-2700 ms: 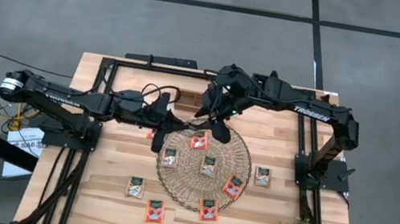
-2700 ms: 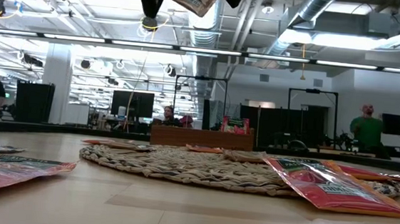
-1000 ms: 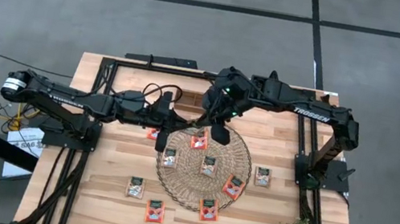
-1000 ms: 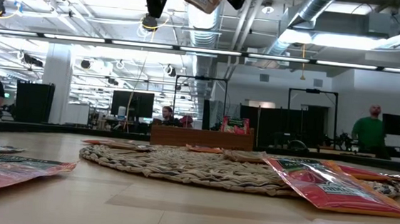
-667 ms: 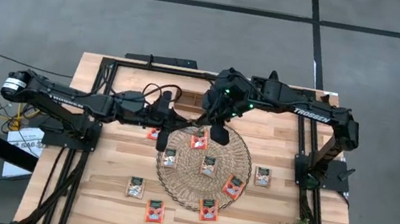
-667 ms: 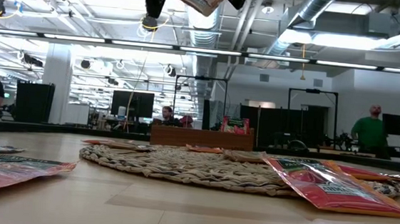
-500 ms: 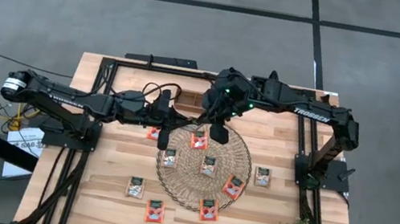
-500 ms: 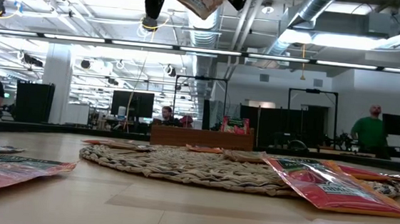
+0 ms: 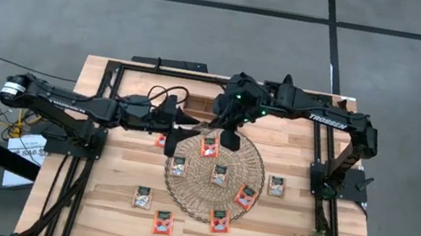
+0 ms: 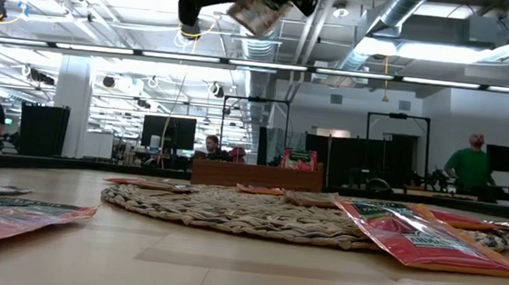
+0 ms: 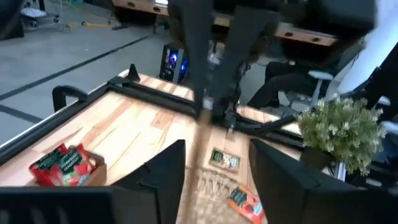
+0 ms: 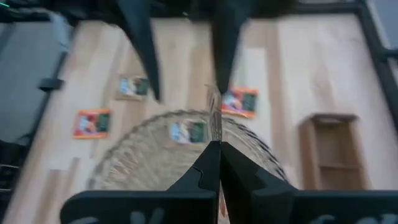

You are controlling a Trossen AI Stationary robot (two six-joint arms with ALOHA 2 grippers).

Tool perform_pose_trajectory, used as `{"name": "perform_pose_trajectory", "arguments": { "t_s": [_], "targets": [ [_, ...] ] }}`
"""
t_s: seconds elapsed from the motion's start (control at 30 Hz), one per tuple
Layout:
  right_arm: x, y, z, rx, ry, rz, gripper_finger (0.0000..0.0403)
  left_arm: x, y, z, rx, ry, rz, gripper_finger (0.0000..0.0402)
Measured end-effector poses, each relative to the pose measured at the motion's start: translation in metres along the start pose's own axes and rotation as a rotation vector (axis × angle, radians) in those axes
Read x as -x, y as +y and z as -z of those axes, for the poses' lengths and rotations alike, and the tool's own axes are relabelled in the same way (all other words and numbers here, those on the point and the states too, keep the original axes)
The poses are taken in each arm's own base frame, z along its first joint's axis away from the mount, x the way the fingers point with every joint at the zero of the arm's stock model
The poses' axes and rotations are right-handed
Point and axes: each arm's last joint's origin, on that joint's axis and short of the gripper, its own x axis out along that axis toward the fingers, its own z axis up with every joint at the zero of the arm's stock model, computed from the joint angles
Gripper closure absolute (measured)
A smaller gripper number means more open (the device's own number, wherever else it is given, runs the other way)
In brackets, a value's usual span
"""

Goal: Pick & Place Tea
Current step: Put the brown tea bag into the middle section of the brown wooden organizer

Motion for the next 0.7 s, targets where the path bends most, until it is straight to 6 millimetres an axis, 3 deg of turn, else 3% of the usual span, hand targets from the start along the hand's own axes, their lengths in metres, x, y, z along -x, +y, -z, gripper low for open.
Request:
{"name": "perform_pose_trajectory", "arguments": {
  "t_s": [0.27,0.4,0.53,0.7],
  "targets": [
    [0.001,-0.008,0.007,0.067,0.094,0.207,0.0403,0.038,0.006,-0.005,0.03,0.121,-0.055,0.0214],
    [0.004,-0.018,0.01,0.1,0.131,0.279,0.0403,0.055,0.012,0.005,0.091,0.263,-0.131,0.0214],
    [-0.01,-0.039,0.018,0.082,0.208,0.293,0.0403,0.065,0.019,0.023,0.152,0.45,-0.24,0.0214],
    [-0.034,-0.067,0.025,0.088,0.327,0.309,0.0403,0.068,0.023,0.034,0.156,0.559,-0.313,0.0214]
  ]
}}
